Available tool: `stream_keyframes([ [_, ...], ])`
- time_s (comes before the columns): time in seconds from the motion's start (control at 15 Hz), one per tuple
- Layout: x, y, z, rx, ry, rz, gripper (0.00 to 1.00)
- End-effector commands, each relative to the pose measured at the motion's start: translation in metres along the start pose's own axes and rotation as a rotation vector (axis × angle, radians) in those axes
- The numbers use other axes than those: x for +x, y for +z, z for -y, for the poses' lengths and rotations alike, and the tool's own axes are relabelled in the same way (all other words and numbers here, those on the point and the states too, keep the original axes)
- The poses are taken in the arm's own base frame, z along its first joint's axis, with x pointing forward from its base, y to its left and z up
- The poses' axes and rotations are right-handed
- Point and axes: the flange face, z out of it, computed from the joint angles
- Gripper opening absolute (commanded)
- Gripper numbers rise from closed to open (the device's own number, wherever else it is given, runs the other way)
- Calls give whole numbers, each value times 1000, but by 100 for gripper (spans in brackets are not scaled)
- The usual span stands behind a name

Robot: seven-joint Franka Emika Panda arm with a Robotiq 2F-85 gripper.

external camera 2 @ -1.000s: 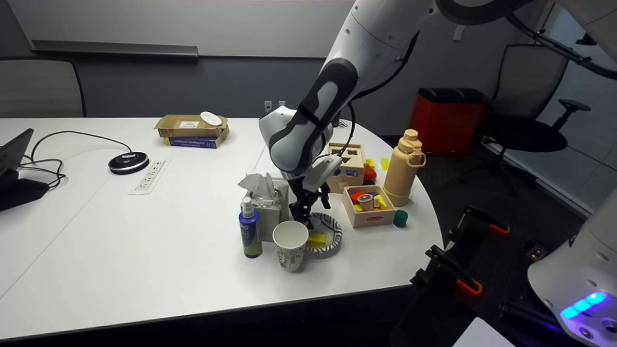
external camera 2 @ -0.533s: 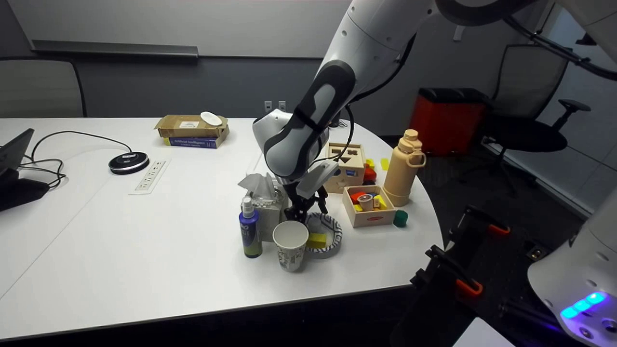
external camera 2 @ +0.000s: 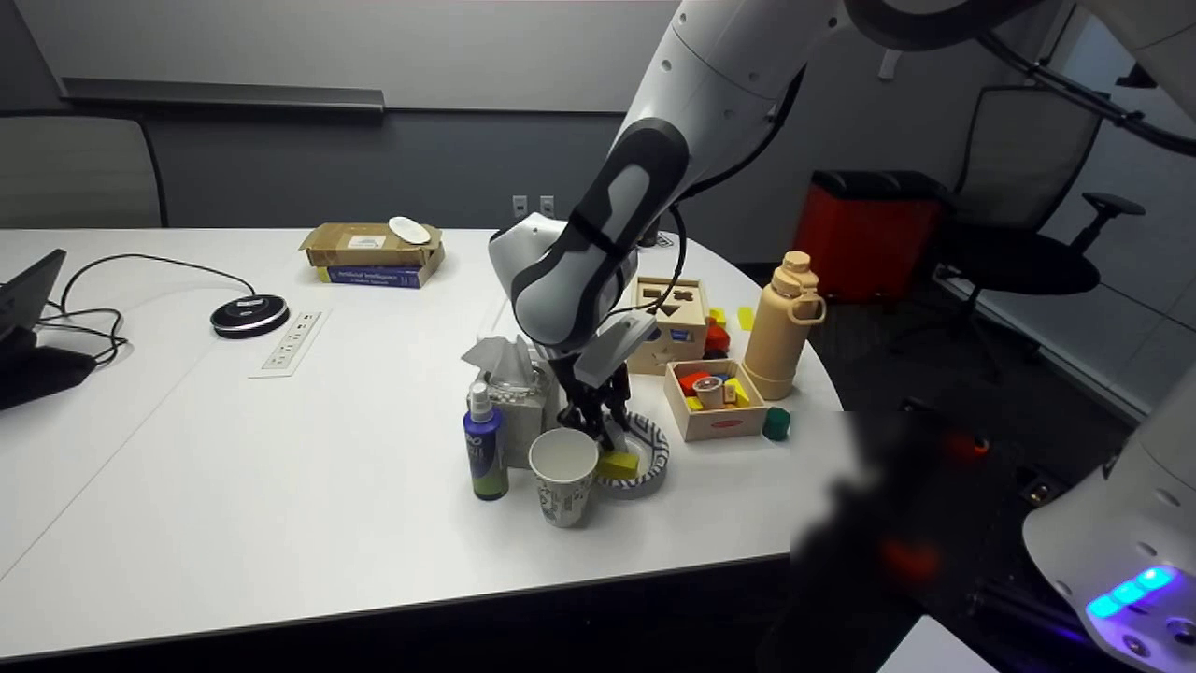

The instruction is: Put the white item in the box

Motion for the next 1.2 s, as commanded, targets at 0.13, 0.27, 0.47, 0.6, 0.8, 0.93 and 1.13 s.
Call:
stream_keyframes([
  [0.13, -7, -8, -2, -12, 22, -5, 15],
  [0.27, -8, -18, -3, -4, 23, -9, 15],
  [0.47, -11, -38, -11, 10, 38, -20, 15],
  [0.6, -15, -58, -18, 14, 48, -39, 15],
  [0.8, -27, -85, -31, 20, 63, -47, 15],
  [0.93, -47, -96, -44, 28, 81, -23, 15],
  [1.13, -79, -99, -65, 21, 138, 15, 15],
])
